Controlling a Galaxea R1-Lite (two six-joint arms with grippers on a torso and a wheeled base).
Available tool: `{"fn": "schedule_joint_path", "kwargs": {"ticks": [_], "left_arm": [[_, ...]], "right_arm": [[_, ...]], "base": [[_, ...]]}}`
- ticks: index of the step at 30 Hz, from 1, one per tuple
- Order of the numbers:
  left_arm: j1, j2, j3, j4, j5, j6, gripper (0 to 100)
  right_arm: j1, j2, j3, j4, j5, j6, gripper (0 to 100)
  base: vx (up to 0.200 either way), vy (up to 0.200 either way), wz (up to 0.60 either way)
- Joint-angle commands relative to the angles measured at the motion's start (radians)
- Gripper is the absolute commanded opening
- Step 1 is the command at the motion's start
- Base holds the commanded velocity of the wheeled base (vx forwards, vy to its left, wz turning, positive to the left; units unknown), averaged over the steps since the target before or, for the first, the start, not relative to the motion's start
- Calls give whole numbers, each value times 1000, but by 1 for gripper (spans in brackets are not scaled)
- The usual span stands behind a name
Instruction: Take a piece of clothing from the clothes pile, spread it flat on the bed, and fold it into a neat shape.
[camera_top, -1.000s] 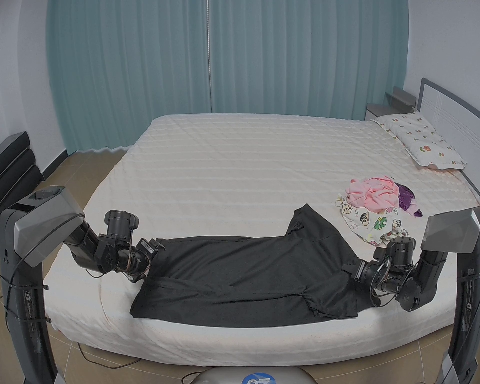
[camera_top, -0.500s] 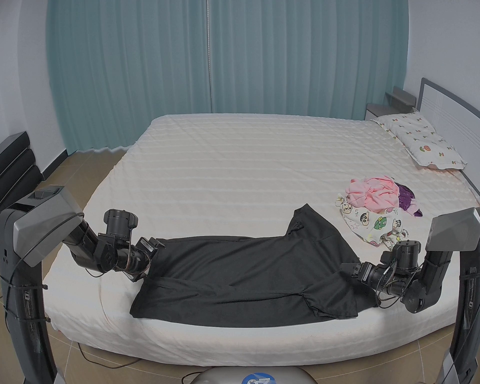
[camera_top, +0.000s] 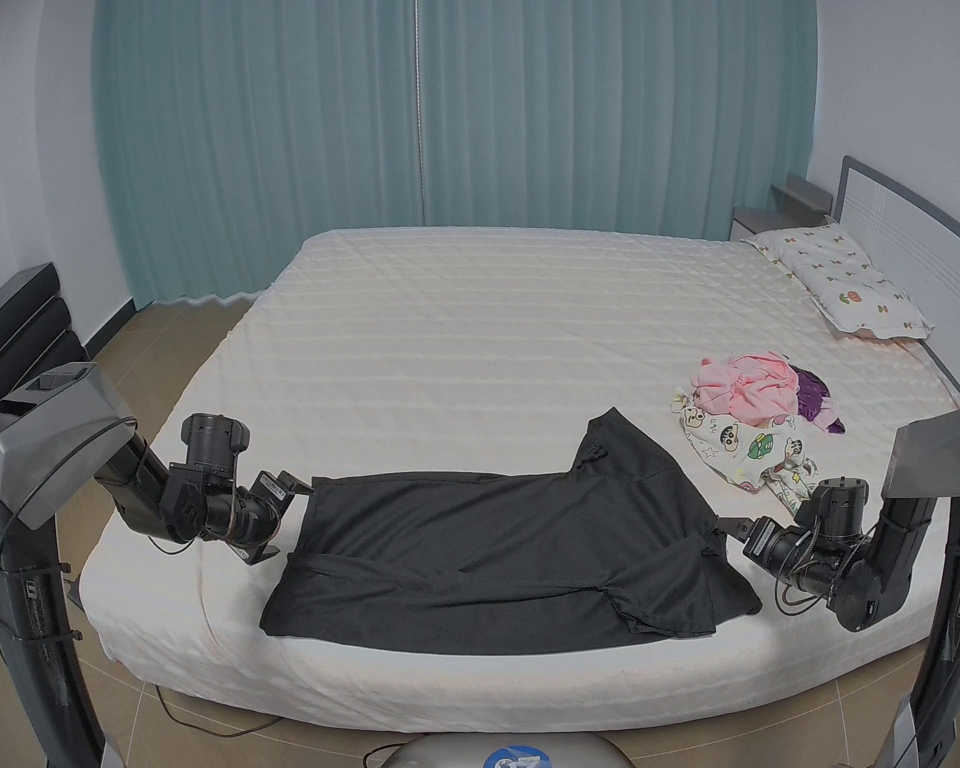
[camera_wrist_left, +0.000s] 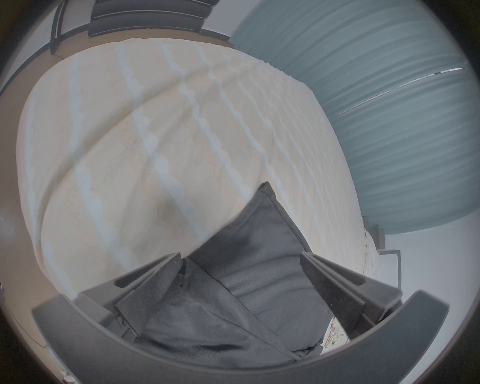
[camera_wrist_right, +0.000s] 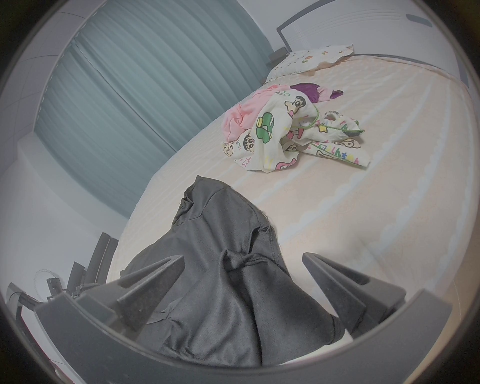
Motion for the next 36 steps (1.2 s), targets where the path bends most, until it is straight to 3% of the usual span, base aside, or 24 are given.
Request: {"fn": "schedule_joint_path", "kwargs": {"ticks": [1, 13, 17, 23, 36], "left_arm": [[-1, -6, 18, -7, 0, 3, 100], [-1, -5, 17, -7, -3, 2, 100], [-2, -8, 21, -7, -3, 2, 100], [-7, -3, 23, -5, -3, 2, 100], [-5, -2, 20, -7, -2, 5, 100]], "right_arm": [[4, -29, 25, -2, -11, 0, 100], [21, -29, 48, -7, -51, -8, 100], [25, -29, 51, -2, -51, -12, 100], [35, -29, 70, -8, -51, -14, 100], [42, -26, 85, -54, -51, -40, 100]], "base": [[0, 0, 0], [0, 0, 0], [0, 0, 0], [200, 0, 0], [0, 0, 0]]}}
